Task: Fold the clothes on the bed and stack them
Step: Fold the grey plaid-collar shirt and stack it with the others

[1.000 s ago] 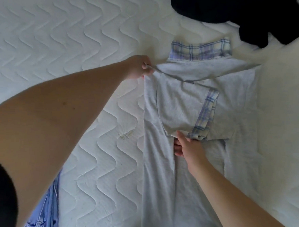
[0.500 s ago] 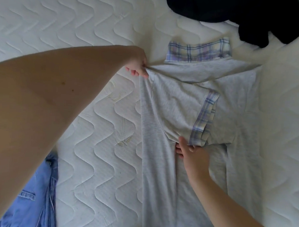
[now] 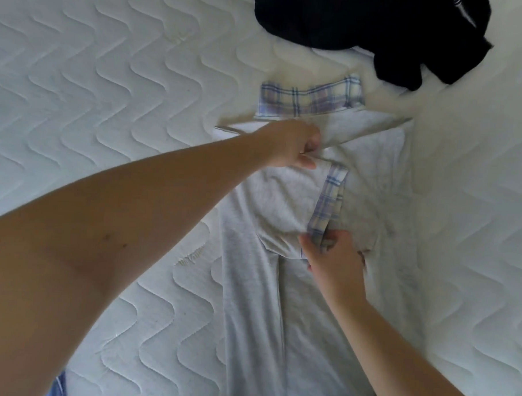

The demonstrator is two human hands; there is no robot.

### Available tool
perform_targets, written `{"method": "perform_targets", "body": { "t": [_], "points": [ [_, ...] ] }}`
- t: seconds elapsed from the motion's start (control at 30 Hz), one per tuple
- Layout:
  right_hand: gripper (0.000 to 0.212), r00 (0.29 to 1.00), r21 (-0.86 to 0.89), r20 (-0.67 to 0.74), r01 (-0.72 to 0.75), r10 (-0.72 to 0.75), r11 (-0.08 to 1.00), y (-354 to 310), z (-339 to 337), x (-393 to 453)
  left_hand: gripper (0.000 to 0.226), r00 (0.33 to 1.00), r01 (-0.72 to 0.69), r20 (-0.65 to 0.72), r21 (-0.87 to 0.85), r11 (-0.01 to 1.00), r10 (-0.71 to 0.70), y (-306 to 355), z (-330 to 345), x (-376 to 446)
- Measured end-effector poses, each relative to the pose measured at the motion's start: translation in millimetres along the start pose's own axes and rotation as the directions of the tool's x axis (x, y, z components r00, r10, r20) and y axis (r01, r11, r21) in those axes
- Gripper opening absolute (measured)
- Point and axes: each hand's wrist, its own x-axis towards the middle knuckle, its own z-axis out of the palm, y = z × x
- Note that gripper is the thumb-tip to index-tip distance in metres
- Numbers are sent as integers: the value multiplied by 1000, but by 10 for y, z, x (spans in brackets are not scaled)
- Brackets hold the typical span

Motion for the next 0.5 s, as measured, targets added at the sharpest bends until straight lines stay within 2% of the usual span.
{"method": "perform_targets", "body": {
  "t": [0.07,0.13,0.23,0.3,0.4,0.5],
  "points": [
    [35,1000,96,-5,23,-23,995,21,44,-11,33,998,14,61,89,996,-20,61,36,84],
    [36,993,124,-71,105,-97,987,59,39,-45,29,997,8,80,183,983,-23,78,28,119],
    [35,964,156,-139,246,-226,956,145,22,-119,22,1000,14,2,187,982,-15,74,-12,129],
    [29,958,123,-146,264,-246,957,242,23,-136,15,998,35,-53,168,985,-26,90,10,122],
    [14,982,114,-131,149,-134,982,354,-1,-116,18,995,89,-68,220,971,-76,138,128,127],
    [22,1000,40,4,-3,3,999,438,-30,-54,24,987,137,-122,293,946,-105,153,241,141]
  ]
}}
